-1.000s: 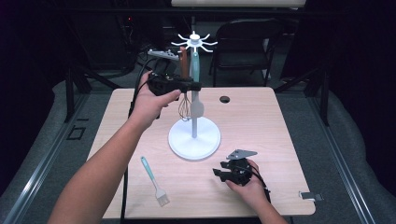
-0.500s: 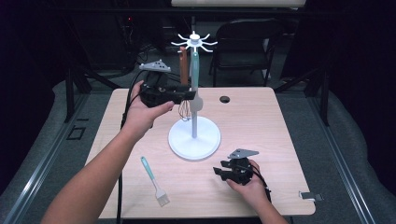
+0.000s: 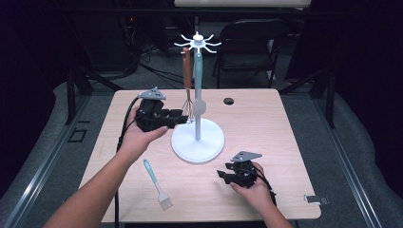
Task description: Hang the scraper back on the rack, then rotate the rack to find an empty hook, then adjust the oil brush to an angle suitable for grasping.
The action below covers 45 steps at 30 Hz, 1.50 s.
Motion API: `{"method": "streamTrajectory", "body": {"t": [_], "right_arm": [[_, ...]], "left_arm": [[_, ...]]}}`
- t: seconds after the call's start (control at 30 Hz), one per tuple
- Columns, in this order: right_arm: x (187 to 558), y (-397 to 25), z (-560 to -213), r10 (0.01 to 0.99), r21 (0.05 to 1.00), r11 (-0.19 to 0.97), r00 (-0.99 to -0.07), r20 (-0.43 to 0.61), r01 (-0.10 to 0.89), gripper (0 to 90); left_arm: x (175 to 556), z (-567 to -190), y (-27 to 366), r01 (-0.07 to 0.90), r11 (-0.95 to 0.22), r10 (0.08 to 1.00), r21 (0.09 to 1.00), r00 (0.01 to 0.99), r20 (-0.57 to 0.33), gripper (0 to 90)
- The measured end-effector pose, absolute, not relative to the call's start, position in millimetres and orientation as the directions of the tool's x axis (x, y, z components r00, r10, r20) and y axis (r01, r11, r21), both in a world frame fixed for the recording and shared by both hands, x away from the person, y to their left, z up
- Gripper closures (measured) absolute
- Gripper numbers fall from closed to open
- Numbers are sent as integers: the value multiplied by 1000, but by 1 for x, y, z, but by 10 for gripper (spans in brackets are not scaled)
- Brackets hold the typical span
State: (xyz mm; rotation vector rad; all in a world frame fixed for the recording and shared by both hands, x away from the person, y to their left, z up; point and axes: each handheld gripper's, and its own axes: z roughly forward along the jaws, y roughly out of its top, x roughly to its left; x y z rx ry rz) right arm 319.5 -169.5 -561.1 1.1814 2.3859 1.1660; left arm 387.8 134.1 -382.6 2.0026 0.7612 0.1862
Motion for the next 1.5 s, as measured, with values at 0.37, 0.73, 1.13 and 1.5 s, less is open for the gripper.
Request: {"method": "streamTrajectory", "body": {"t": [0.37, 0.73, 1.13, 1.5], "right_arm": [[321, -175, -559, 747, 712, 387, -651, 131, 587, 604], [322, -178, -556, 745, 690, 426, -660, 100, 585, 607], [322, -178, -557, 751, 690, 406, -649, 122, 599, 687], [323, -182, -555, 765, 699, 395, -635, 110, 597, 715]], "left_arm": [[368, -419, 148, 448, -376, 600, 811, 785, -156, 592], [356, -469, 183, 526, -291, 669, 799, 709, -223, 574], [349, -518, 209, 602, -247, 747, 760, 617, -246, 549], [343, -534, 216, 623, -216, 738, 752, 609, -293, 562]]}}
